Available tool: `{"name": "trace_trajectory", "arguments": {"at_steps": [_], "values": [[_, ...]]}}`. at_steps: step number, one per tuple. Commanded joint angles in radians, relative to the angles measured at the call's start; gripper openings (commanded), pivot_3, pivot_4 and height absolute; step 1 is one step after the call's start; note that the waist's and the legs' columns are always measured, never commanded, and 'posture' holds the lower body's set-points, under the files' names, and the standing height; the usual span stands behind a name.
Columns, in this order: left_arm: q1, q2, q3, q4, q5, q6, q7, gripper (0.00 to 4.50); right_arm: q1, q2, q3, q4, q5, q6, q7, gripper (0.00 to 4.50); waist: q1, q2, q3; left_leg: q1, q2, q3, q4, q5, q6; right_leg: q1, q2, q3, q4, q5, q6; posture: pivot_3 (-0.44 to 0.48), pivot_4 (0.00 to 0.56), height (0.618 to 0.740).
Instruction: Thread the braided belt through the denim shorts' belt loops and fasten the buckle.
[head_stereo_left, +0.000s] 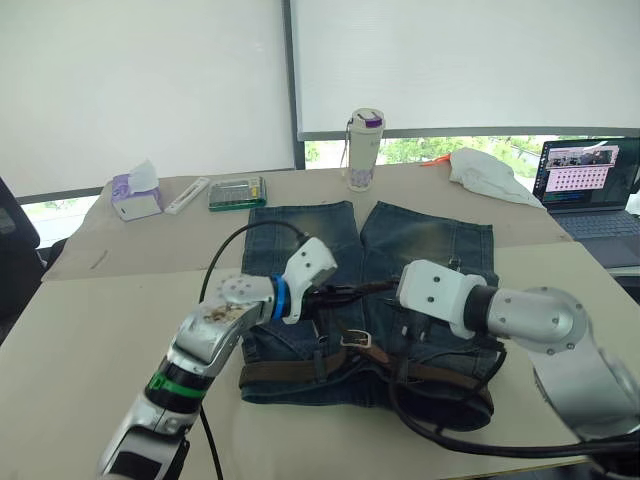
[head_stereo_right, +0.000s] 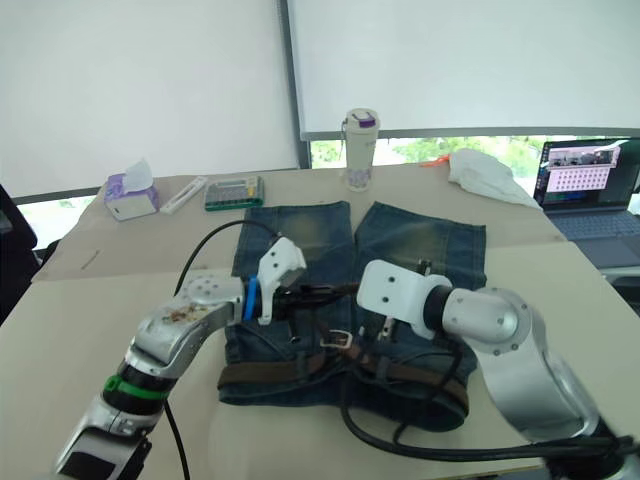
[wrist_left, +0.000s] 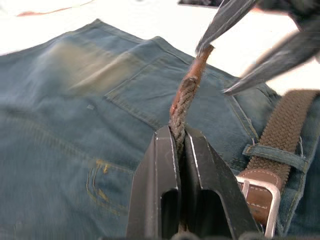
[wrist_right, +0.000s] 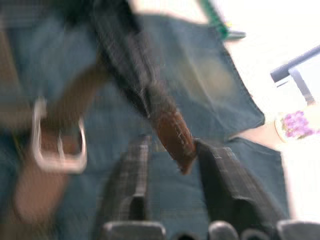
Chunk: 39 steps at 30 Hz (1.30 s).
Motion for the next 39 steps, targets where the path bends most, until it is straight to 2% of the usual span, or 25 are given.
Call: {"name": "trace_trajectory", "arguments": {"at_steps": [1,2,5,7,12,19,25,30,39], "values": [[0.053,-0.068,0.127,-0.051,-0.077,0.054,0.113,0.0,0.064,0.123,-0.016,-0.049,0.071,0.11,-0.083,2.12,0.005,0.0,0.0,0.0,0.0,-0.001,0.0,0.0,0.0,0.001,0.0,0.0,0.0,0.0,0.0,0.0,0.15,0.74],[0.068,-0.079,0.142,-0.056,-0.086,0.057,0.125,0.0,0.078,0.151,-0.014,-0.047,0.081,0.126,-0.104,1.66,0.005,0.0,0.0,0.001,0.0,-0.001,0.0,0.0,0.0,0.001,0.0,0.0,0.0,0.0,0.0,0.0,0.15,0.74],[0.125,-0.219,0.305,-0.045,-0.236,0.085,0.232,0.0,0.164,0.15,0.044,-0.012,0.091,0.088,-0.129,0.62,0.007,0.0,0.0,0.001,-0.001,-0.001,0.0,0.0,-0.001,0.001,0.0,-0.001,0.0,0.0,0.0,0.0,0.15,0.74],[0.155,-0.216,0.336,-0.058,-0.257,0.133,0.264,0.0,0.195,0.132,0.059,-0.001,0.102,0.077,-0.134,0.02,0.003,0.0,0.0,0.002,-0.001,-0.001,0.0,0.0,-0.001,0.001,0.0,-0.003,-0.001,0.0,0.0,0.0,0.15,0.74],[0.196,-0.169,0.331,-0.085,-0.297,0.171,0.26,0.0,0.206,0.117,0.072,0.025,0.141,0.051,-0.141,0.02,-0.002,0.0,0.0,0.003,-0.001,0.0,-0.001,0.001,-0.003,0.0,0.0,-0.002,-0.002,0.0,0.0,0.0,0.15,0.74],[0.239,-0.164,0.323,-0.09,-0.308,0.159,0.295,0.0,0.207,0.086,0.092,0.092,0.186,-0.01,-0.123,0.02,0.001,0.0,0.0,0.003,-0.001,-0.001,-0.001,0.001,-0.003,0.001,0.0,-0.002,-0.005,0.0,0.0,0.0,0.15,0.74],[0.262,-0.241,0.436,-0.064,-0.428,0.175,0.382,0.0,0.217,0.021,0.107,0.11,0.229,-0.053,-0.08,0.02,0.0,0.0,0.0,0.003,-0.001,-0.001,-0.001,0.0,-0.002,0.002,0.0,-0.002,-0.006,0.0,0.0,0.0,0.15,0.74],[0.318,-0.278,0.499,-0.073,-0.496,0.129,0.397,0.0,0.188,0.034,0.147,0.189,0.238,-0.107,-0.069,0.02,-0.001,0.0,0.0,0.003,-0.001,-0.001,-0.001,0.0,-0.003,0.002,0.0,-0.002,-0.006,0.0,0.0,0.0,0.15,0.74],[0.402,-0.208,0.415,-0.099,-0.447,0.061,0.336,0.0,0.164,0.046,0.148,0.232,0.271,-0.156,-0.055,0.02,0.001,0.0,0.0,0.003,0.0,-0.001,-0.001,0.0,-0.003,0.002,0.0,-0.002,-0.006,0.0,0.0,0.0,0.15,0.74]]}}
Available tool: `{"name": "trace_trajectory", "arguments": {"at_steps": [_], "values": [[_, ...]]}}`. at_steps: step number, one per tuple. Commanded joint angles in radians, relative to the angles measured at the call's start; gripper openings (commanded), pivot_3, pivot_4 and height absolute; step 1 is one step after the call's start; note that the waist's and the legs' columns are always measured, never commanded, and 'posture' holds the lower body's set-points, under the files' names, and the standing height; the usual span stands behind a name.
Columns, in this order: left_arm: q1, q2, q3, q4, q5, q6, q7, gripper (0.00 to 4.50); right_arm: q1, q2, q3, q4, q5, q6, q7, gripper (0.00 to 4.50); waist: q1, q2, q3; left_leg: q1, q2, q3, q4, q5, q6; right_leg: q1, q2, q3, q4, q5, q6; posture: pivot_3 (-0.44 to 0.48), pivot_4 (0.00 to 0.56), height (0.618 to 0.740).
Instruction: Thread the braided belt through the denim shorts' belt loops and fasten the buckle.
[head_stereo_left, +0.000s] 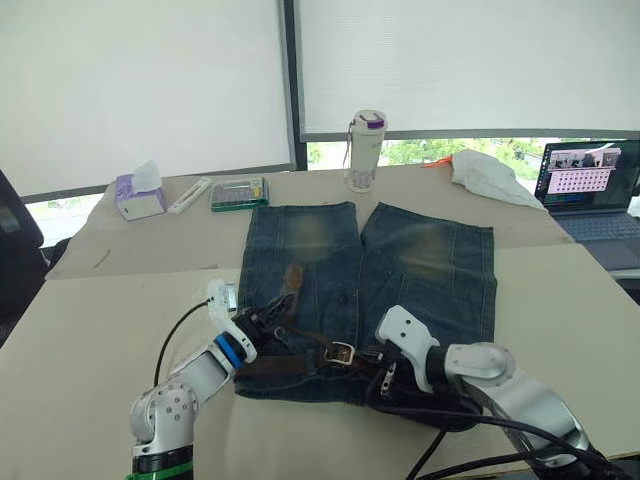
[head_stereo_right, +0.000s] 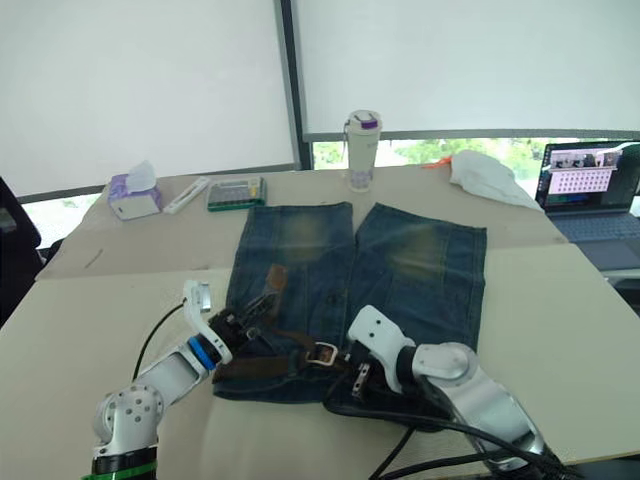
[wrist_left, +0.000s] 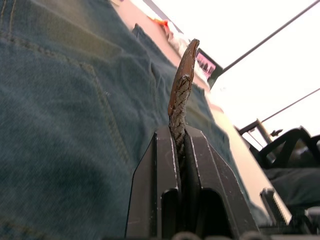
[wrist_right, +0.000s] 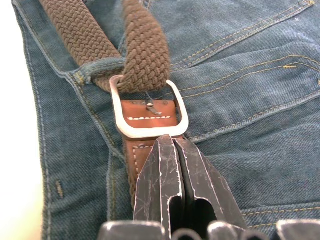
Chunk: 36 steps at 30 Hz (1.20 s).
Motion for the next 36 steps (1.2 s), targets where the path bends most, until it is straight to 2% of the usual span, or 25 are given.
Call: {"name": "trace_trajectory", "arguments": {"at_steps": [1,6,10,18,36], "values": [[0.014,0.015,-0.019,-0.032,0.022,-0.059,-0.026,0.0,-0.015,-0.002,-0.007,-0.021,0.04,-0.027,0.029,0.02,-0.001,0.0,0.0,0.0,0.0,0.0,0.0,0.0,0.0,0.0,0.0,0.0,0.0,0.0,0.0,0.0,0.15,0.74],[0.02,-0.008,0.005,-0.013,-0.014,-0.07,0.012,0.0,-0.015,-0.001,-0.098,-0.051,0.138,0.011,0.055,0.02,0.001,0.0,0.0,0.0,0.0,0.0,0.0,0.0,0.0,0.0,0.0,0.0,0.0,0.0,0.0,0.0,0.15,0.74],[0.018,-0.02,0.027,-0.004,-0.045,-0.071,0.042,0.0,-0.013,-0.003,-0.113,-0.074,0.195,0.029,0.054,0.02,0.0,0.0,0.0,0.0,0.0,0.0,0.0,0.0,0.0,0.0,0.0,0.001,0.0,0.0,0.0,0.0,0.15,0.74],[0.013,-0.009,0.012,0.001,-0.062,-0.078,0.027,0.0,-0.045,-0.01,-0.023,0.001,0.138,-0.006,0.011,0.02,0.0,0.0,0.0,0.0,0.0,0.0,0.0,0.0,0.0,0.0,0.0,0.0,0.0,0.0,0.0,0.0,0.15,0.74],[0.016,-0.003,0.005,0.008,-0.07,-0.09,0.018,0.0,-0.112,0.032,0.048,0.098,0.115,-0.05,0.026,0.02,0.001,0.0,0.0,0.0,0.0,0.0,0.0,0.0,0.0,0.0,0.0,0.0,-0.001,0.0,0.0,0.0,0.15,0.74]]}}
